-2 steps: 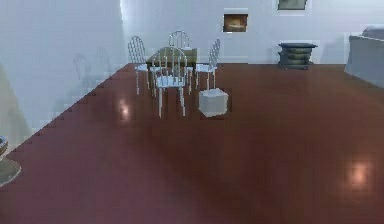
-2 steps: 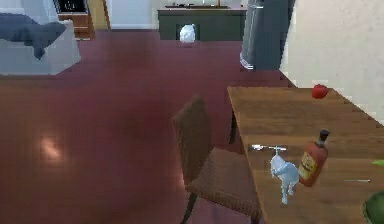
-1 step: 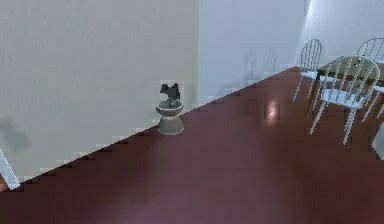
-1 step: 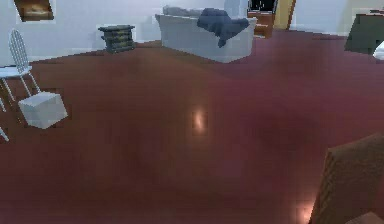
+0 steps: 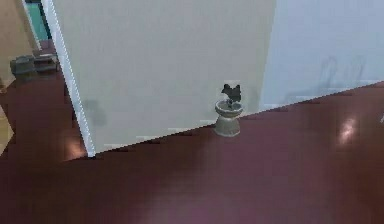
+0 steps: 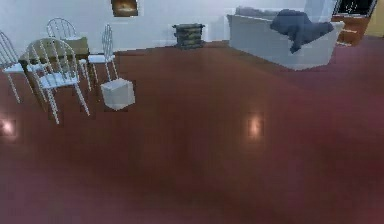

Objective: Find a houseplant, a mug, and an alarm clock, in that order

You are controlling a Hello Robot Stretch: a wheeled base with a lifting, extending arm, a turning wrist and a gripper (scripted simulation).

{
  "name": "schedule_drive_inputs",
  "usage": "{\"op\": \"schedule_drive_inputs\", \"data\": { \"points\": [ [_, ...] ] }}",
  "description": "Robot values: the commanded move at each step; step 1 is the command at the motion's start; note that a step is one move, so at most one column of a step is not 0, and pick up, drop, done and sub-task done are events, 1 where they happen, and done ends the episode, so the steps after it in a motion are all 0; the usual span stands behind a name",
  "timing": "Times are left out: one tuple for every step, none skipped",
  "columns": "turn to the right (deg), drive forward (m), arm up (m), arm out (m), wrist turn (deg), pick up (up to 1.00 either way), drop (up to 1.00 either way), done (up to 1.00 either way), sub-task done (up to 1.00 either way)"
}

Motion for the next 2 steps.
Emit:
{"op": "schedule_drive_inputs", "data": {
  "points": [
    [0.0,0.10,0.00,0.00,0.0,0.00,0.00,0.00,0.00],
    [-45.0,0.00,0.00,0.00,0.0,0.00,0.00,0.00,0.00]
  ]
}}
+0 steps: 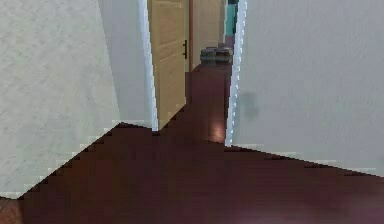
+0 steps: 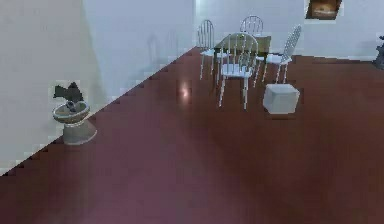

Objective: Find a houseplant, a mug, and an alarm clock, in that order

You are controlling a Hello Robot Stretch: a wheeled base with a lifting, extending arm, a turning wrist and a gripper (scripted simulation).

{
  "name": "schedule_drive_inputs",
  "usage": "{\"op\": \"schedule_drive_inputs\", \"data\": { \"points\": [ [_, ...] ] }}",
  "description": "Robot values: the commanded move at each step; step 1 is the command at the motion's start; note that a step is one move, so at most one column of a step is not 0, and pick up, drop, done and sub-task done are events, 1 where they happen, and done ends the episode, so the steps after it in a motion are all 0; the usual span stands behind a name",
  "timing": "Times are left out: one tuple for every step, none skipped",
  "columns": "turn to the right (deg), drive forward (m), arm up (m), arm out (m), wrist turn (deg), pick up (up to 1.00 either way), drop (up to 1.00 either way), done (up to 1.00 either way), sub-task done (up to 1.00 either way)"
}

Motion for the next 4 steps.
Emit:
{"op": "schedule_drive_inputs", "data": {
  "points": [
    [0.0,1.00,0.00,0.00,0.0,0.00,0.00,0.00,0.00],
    [0.0,1.00,0.00,0.00,0.0,0.00,0.00,0.00,0.00],
    [-6.0,0.00,0.00,0.00,0.0,0.00,0.00,0.00,0.00],
    [0.0,0.30,0.00,0.00,0.0,0.00,0.00,0.00,0.00]
  ]
}}
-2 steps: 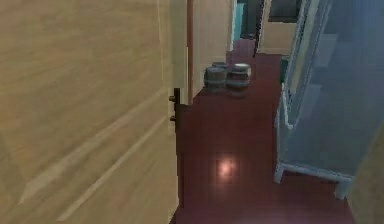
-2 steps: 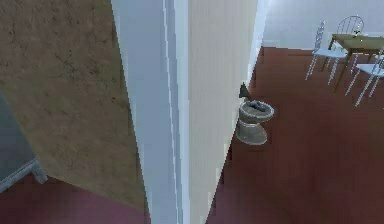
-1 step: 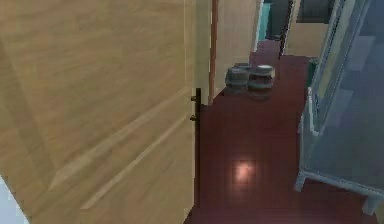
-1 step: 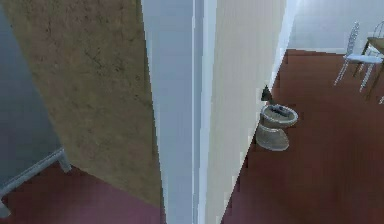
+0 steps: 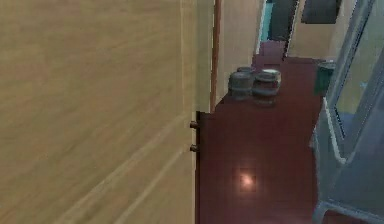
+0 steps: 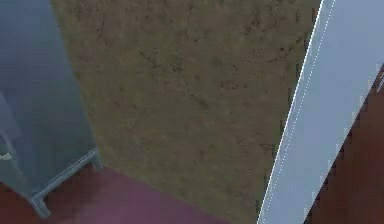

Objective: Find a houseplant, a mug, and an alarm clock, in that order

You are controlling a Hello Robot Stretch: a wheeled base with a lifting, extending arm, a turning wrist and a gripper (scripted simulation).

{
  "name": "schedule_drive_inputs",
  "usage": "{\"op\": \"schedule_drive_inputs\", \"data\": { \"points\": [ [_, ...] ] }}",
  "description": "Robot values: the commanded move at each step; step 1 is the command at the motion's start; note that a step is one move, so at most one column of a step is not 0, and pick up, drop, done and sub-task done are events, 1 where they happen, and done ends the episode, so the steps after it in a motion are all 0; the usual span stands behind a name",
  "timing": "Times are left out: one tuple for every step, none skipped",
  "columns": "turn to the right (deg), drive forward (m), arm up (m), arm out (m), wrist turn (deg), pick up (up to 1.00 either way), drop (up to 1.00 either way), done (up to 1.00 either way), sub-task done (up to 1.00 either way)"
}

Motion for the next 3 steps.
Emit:
{"op": "schedule_drive_inputs", "data": {
  "points": [
    [33.0,0.00,0.00,0.00,0.0,0.00,0.00,0.00,0.00],
    [0.0,1.00,0.00,0.00,0.0,0.00,0.00,0.00,0.00],
    [6.0,0.00,0.00,0.00,0.0,0.00,0.00,0.00,0.00]
  ]
}}
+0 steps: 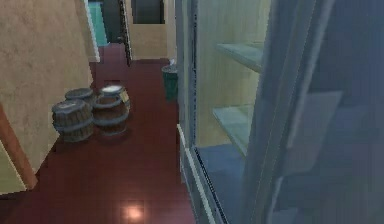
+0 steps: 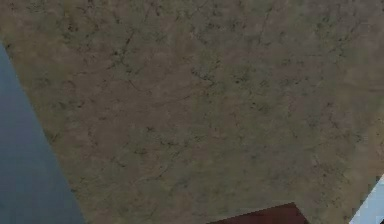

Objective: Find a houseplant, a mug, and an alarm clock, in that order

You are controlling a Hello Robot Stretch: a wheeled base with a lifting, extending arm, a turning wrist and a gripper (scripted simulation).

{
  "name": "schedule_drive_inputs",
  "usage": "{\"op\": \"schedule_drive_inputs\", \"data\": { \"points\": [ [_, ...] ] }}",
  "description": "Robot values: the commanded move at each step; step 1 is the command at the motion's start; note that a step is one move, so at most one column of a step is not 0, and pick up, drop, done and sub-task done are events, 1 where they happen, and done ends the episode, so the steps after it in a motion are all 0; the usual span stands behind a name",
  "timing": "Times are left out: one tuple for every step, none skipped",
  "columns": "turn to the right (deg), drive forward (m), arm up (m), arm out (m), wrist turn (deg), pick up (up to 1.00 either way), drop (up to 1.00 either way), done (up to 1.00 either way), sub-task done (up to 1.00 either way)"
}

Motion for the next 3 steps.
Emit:
{"op": "schedule_drive_inputs", "data": {
  "points": [
    [0.0,0.10,0.00,0.00,0.0,0.00,0.00,0.00,0.00],
    [-27.0,0.00,0.00,0.00,0.0,0.00,0.00,0.00,0.00],
    [0.0,1.00,0.00,0.00,0.0,0.00,0.00,0.00,0.00]
  ]
}}
